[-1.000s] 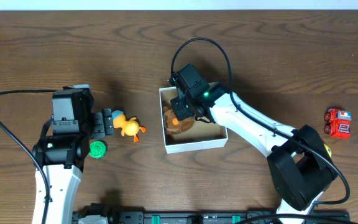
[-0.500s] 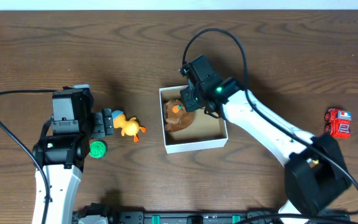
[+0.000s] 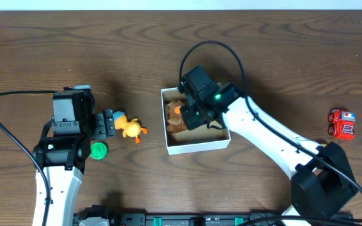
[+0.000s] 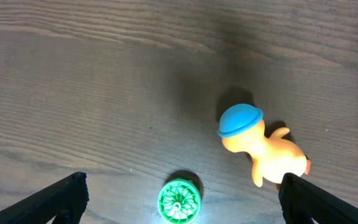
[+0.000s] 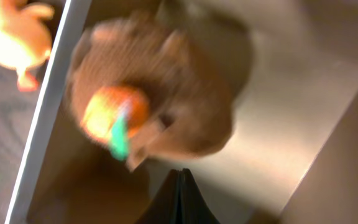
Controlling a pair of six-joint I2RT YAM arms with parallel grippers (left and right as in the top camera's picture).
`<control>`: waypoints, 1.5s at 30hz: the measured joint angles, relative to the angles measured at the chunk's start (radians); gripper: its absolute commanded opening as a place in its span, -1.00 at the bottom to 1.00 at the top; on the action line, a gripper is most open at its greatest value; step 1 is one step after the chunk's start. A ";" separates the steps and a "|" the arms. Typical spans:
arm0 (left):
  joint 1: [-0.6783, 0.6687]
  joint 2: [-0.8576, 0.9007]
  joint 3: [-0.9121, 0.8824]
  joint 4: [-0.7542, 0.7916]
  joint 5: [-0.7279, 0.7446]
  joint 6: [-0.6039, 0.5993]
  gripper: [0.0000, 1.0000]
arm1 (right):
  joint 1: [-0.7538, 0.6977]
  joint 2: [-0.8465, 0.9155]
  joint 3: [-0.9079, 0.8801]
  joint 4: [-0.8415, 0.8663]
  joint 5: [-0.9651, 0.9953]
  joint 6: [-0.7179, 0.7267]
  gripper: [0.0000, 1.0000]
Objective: Pack container
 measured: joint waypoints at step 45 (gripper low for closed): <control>0.000 0.000 0.000 0.000 0.000 0.000 0.96 | -0.050 -0.286 -0.307 0.346 0.163 -0.008 -0.40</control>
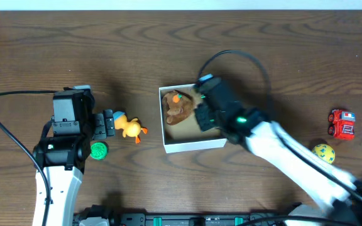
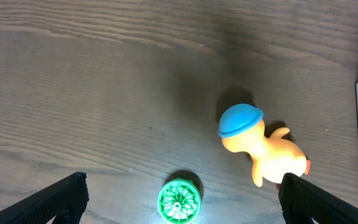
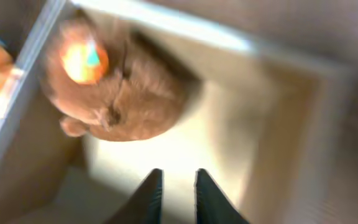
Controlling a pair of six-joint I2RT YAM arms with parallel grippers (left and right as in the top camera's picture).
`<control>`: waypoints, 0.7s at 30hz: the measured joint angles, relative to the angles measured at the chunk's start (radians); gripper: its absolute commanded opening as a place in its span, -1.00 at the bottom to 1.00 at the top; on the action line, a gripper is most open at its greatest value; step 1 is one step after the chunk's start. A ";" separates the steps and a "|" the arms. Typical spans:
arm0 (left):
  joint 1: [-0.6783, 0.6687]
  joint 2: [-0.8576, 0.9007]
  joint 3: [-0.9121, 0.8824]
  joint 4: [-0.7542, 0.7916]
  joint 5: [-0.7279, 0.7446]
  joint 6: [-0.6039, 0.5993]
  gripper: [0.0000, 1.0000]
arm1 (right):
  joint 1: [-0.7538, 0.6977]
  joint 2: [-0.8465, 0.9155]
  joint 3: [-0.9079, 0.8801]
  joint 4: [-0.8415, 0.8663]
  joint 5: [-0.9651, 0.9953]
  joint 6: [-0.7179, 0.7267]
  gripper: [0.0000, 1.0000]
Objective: Pack container
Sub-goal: 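Move the right gripper to the red toy truck and grasp it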
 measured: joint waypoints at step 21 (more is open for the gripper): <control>0.000 0.000 0.000 0.000 -0.007 0.000 0.96 | -0.925 -0.209 0.004 -0.437 0.085 0.191 0.73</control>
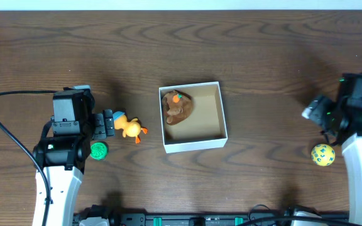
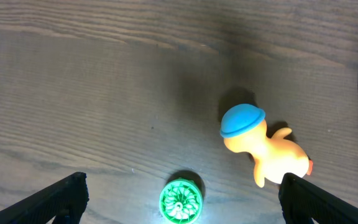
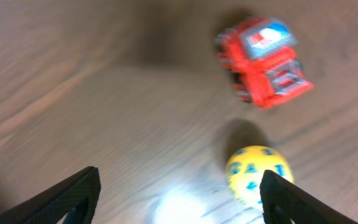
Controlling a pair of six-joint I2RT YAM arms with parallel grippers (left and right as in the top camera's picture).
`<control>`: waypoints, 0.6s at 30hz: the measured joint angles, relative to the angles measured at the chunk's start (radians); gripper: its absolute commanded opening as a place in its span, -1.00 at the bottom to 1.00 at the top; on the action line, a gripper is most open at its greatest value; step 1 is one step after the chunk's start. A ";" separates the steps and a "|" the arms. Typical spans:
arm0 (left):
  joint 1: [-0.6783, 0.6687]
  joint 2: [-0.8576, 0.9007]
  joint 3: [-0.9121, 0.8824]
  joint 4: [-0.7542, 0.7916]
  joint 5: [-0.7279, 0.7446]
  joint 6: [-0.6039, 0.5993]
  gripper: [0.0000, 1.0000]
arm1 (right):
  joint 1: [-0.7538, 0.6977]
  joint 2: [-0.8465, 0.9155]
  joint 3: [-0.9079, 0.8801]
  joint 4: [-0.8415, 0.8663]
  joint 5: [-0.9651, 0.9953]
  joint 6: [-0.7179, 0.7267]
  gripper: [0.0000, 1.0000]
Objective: Pack container
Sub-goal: 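Move the right gripper to the red toy truck and grasp it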
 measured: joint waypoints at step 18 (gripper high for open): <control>0.000 0.000 0.000 0.000 0.000 0.000 0.96 | -0.209 0.229 -0.002 0.294 -0.116 -0.153 0.80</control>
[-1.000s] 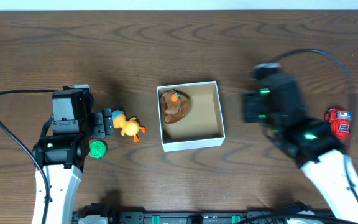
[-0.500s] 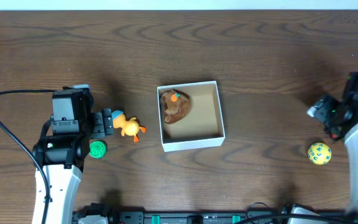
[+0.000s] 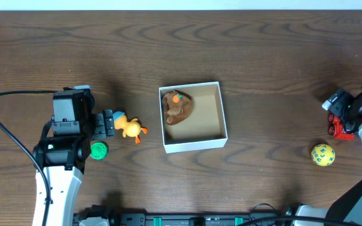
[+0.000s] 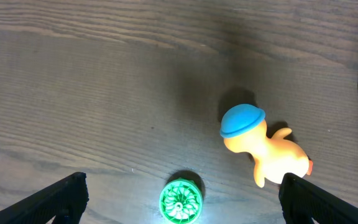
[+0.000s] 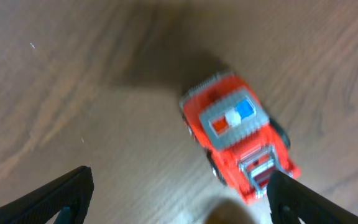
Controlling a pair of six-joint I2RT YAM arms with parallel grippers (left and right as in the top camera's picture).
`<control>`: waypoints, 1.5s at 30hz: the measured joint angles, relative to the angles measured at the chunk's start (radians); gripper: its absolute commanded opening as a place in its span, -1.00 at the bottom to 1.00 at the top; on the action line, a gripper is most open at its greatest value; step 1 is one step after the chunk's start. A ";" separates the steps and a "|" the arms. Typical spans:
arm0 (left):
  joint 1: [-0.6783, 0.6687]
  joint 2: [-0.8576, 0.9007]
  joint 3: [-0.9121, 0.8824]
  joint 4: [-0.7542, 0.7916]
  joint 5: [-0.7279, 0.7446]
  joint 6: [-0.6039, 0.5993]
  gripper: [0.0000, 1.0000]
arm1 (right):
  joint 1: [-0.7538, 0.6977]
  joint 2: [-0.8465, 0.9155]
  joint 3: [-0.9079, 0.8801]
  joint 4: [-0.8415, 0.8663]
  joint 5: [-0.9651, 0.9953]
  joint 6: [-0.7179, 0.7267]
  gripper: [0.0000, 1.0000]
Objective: Pack container
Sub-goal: 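Move the right gripper to the red toy truck and grasp it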
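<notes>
The white box (image 3: 222, 113) sits mid-table with a brown plush toy (image 3: 177, 108) inside at its left end. An orange duck with a blue cap (image 3: 129, 125) (image 4: 260, 146) and a green disc (image 3: 98, 150) (image 4: 180, 201) lie left of the box. My left gripper (image 4: 180, 202) hangs open above the disc, nothing held. A red toy fire truck (image 3: 339, 127) (image 5: 241, 135) lies at the far right, a yellow ball (image 3: 323, 154) below it. My right gripper (image 5: 179, 199) is open over the truck, empty.
The wooden table (image 3: 269, 56) carries nothing else. The left arm's cable (image 3: 5, 135) loops along the left side. The truck and the ball lie close to the table's right edge.
My right gripper has shifted further right, from above the truck and ball to close over the truck. The left arm, duck, disc and box are unchanged.
My right gripper was shut low in the box at the plush toy. Then it stood slightly open above the plush lying in the box. Then it was wide open at the far right over truck and ball, now closer to the truck. The left arm stayed still.
</notes>
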 measured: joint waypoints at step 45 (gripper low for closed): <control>0.000 0.000 0.000 0.000 0.000 0.000 0.96 | -0.126 0.266 0.011 0.064 -0.035 -0.278 0.52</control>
